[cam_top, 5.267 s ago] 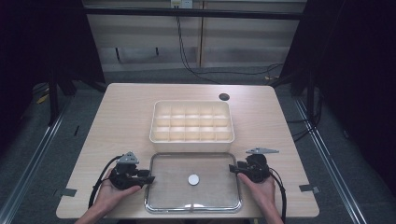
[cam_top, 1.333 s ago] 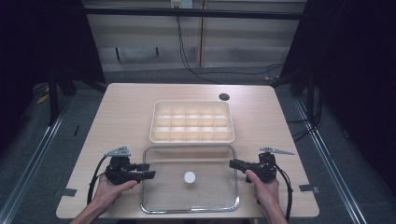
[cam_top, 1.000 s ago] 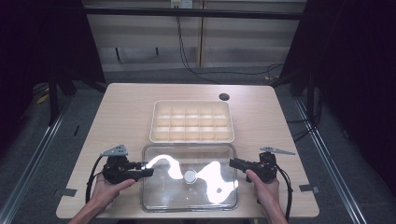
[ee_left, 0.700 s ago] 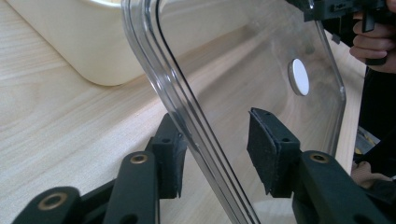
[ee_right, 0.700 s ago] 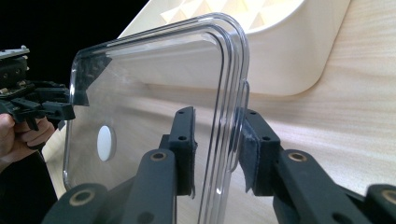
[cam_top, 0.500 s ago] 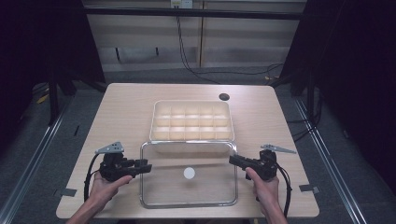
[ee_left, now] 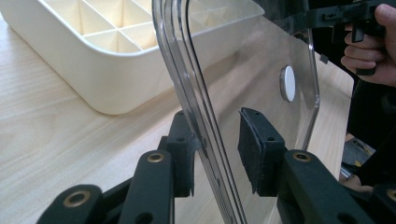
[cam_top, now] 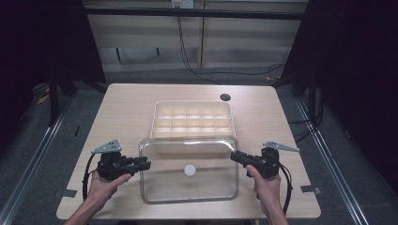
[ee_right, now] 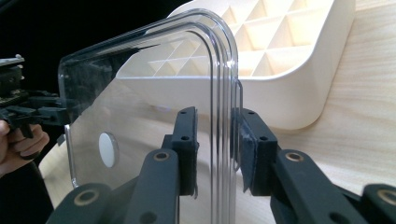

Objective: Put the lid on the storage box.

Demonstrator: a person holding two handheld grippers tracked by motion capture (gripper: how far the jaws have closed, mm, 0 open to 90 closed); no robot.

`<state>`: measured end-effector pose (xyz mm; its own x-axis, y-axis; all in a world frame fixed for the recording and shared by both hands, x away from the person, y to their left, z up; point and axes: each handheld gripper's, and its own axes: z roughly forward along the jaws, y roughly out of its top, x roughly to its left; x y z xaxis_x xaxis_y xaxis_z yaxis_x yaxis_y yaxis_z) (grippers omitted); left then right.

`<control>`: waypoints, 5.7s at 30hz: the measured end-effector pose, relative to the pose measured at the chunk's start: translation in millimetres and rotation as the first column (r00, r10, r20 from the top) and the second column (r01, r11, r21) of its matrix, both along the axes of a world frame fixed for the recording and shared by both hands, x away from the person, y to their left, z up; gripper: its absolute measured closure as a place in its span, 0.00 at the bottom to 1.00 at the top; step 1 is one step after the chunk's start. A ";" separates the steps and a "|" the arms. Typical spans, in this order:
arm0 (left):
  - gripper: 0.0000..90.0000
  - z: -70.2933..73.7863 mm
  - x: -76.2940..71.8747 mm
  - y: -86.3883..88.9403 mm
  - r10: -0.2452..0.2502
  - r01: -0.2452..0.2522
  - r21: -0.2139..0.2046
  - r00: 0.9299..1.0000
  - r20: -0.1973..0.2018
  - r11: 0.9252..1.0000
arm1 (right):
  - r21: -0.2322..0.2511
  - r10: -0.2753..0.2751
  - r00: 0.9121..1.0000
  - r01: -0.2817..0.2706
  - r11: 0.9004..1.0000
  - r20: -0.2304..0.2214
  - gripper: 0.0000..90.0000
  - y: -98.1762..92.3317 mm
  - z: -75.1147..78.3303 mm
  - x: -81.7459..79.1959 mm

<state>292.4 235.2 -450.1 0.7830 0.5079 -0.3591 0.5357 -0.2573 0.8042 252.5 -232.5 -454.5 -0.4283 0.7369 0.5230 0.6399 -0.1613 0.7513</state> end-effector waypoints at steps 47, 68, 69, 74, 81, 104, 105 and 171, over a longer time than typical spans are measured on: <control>0.79 55.5 24.3 -5.4 0.073 -0.068 -0.043 0.989 0.127 0.997 | 0.018 -0.031 0.993 0.029 0.999 0.112 0.77 -3.0 47.5 26.1; 0.79 79.8 48.2 -13.5 0.092 -0.084 -0.061 0.984 0.151 0.995 | 0.036 -0.065 0.988 0.061 0.997 0.141 0.77 -9.4 71.4 51.1; 0.79 80.9 49.3 -13.4 0.092 -0.083 -0.063 0.984 0.153 0.994 | 0.035 -0.065 0.988 0.061 0.998 0.143 0.77 -9.4 72.0 52.7; 0.79 84.6 56.5 -13.6 0.099 -0.091 -0.057 0.983 0.156 0.994 | 0.031 -0.066 0.987 0.063 0.998 0.145 0.77 -8.7 75.7 61.1; 0.78 86.9 65.7 -13.0 0.115 -0.107 -0.061 0.982 0.147 0.992 | 0.054 -0.064 0.987 0.056 0.997 0.149 0.78 -8.6 81.7 69.4; 0.76 90.8 101.6 -24.3 0.158 -0.151 -0.070 0.980 0.118 0.986 | 0.030 -0.085 0.986 0.081 0.996 0.140 0.80 -14.4 92.0 99.9; 0.76 90.1 103.4 -24.6 0.158 -0.152 -0.066 0.981 0.115 0.986 | 0.030 -0.088 0.987 0.085 0.996 0.137 0.80 -14.2 92.0 101.3; 0.57 34.2 158.4 -36.1 0.186 -0.186 0.045 0.982 -0.006 0.982 | 0.003 -0.176 0.984 0.176 0.984 -0.013 0.73 -6.2 29.9 172.0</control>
<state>450.8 199.1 -415.8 0.6699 0.6598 -0.3403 0.5853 -0.1874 0.7888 424.5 -238.8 -424.6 -0.2854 0.7978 0.5311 0.6107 -0.2757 0.7423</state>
